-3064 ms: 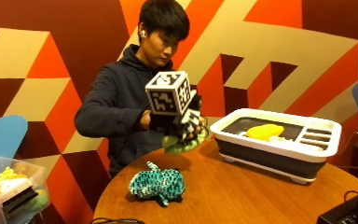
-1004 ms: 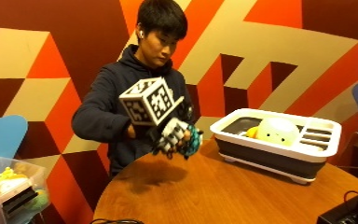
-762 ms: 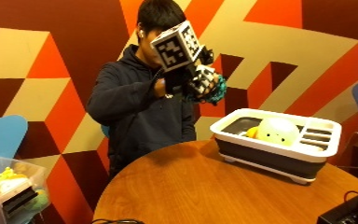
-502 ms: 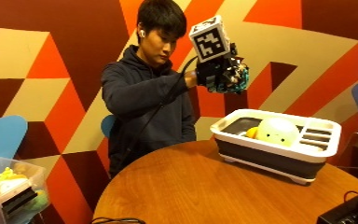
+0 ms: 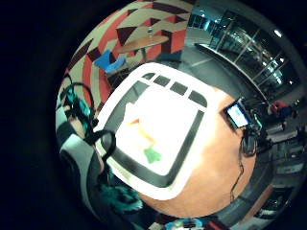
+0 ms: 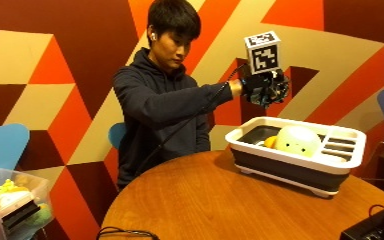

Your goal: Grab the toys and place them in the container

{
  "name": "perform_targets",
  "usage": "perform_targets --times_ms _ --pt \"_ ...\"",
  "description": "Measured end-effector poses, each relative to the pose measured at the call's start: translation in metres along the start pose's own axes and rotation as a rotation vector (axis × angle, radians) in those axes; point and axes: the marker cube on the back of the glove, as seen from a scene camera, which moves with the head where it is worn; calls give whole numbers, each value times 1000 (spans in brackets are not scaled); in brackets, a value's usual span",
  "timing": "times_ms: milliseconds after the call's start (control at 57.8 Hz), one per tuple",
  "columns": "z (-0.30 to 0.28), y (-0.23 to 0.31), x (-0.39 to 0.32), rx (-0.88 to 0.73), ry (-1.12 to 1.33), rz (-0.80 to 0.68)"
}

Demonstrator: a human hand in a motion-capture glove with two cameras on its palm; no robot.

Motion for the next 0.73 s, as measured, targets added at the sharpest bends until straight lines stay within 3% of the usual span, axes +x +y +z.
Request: perform_targets --times_ms 208,450,658,727 --pt "9 7 -1 -177 -30 -11" --pt "-68 35 46 42 -34 179" --pt "-95 118 76 78 192 55" --pt "-93 144 105 116 359 102"
